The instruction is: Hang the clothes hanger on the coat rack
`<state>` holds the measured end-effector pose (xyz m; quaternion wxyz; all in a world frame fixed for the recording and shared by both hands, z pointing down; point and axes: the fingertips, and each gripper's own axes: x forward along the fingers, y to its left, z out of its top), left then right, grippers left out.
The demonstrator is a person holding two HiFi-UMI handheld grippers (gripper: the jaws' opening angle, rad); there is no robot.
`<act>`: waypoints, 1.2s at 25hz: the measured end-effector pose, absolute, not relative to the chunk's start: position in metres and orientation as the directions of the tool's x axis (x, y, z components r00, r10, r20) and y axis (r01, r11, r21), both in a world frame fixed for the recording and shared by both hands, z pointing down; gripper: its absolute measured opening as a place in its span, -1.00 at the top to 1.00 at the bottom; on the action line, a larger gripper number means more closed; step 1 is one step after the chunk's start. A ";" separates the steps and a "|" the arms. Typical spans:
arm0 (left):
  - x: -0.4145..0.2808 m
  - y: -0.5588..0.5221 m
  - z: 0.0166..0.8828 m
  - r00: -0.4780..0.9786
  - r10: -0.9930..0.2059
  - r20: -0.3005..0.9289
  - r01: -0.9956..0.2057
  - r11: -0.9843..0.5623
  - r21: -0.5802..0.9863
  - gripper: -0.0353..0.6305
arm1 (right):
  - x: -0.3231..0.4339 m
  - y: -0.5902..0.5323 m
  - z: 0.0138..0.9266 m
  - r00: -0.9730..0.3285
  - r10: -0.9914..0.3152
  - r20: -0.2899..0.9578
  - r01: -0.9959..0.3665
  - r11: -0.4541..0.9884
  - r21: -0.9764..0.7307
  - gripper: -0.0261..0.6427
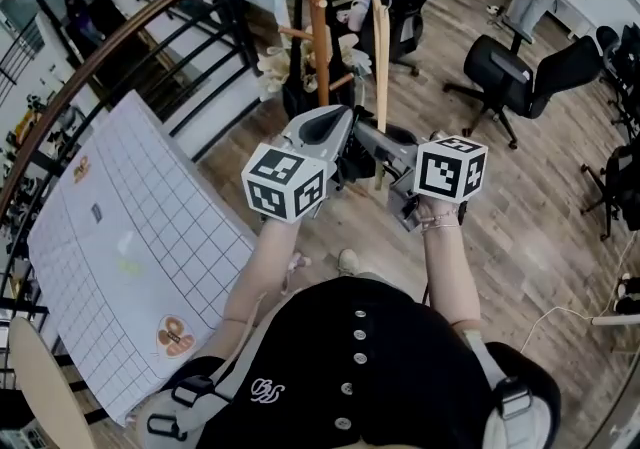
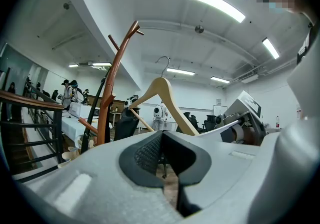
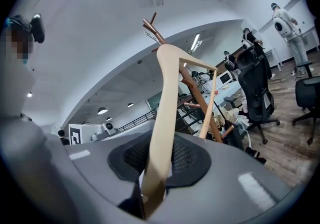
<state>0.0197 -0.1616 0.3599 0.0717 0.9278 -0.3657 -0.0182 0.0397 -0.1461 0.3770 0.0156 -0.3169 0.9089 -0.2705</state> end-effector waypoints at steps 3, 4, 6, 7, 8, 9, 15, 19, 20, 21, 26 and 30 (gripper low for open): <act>0.023 -0.184 0.351 0.726 -0.688 -0.006 -0.681 -0.719 0.140 0.90 | 0.043 -0.168 0.369 -0.804 -0.579 0.136 -0.563 0.669 -0.486 0.68; 0.025 -0.192 0.349 0.725 -0.689 -0.013 -0.681 -0.719 0.139 0.90 | 0.045 -0.175 0.368 -0.806 -0.576 0.136 -0.562 0.674 -0.479 0.68; 0.030 -0.206 0.348 0.723 -0.691 -0.021 -0.682 -0.718 0.140 0.90 | 0.048 -0.189 0.367 -0.811 -0.569 0.136 -0.558 0.683 -0.472 0.68; 0.033 -0.213 0.348 0.721 -0.692 -0.024 -0.683 -0.716 0.141 0.90 | 0.050 -0.196 0.368 -0.813 -0.566 0.136 -0.556 0.685 -0.471 0.68; 0.036 -0.220 0.348 0.719 -0.694 -0.026 -0.685 -0.715 0.143 0.90 | 0.052 -0.203 0.368 -0.815 -0.564 0.137 -0.554 0.686 -0.472 0.68; 0.038 -0.226 0.348 0.717 -0.697 -0.028 -0.687 -0.712 0.146 0.90 | 0.055 -0.210 0.369 -0.816 -0.562 0.138 -0.552 0.686 -0.473 0.68; 0.045 -0.243 0.355 0.705 -0.708 -0.024 -0.699 -0.701 0.143 0.90 | 0.062 -0.229 0.375 -0.829 -0.542 0.140 -0.536 0.697 -0.476 0.68; 0.046 -0.250 0.357 0.692 -0.721 -0.011 -0.713 -0.686 0.144 0.90 | 0.063 -0.238 0.381 -0.835 -0.532 0.141 -0.525 0.692 -0.496 0.68; 0.046 -0.252 0.357 0.689 -0.725 -0.012 -0.716 -0.683 0.149 0.90 | 0.062 -0.239 0.382 -0.837 -0.528 0.141 -0.520 0.691 -0.501 0.68; 0.046 -0.254 0.357 0.686 -0.727 -0.012 -0.718 -0.680 0.150 0.90 | 0.063 -0.240 0.381 -0.839 -0.525 0.141 -0.518 0.692 -0.504 0.67; 0.039 -0.260 0.353 0.670 -0.743 -0.020 -0.732 -0.664 0.152 0.90 | 0.063 -0.244 0.379 -0.841 -0.521 0.144 -0.519 0.703 -0.486 0.67; 0.033 -0.266 0.352 0.667 -0.744 -0.024 -0.734 -0.663 0.151 0.90 | 0.060 -0.249 0.373 -0.836 -0.530 0.141 -0.527 0.703 -0.477 0.67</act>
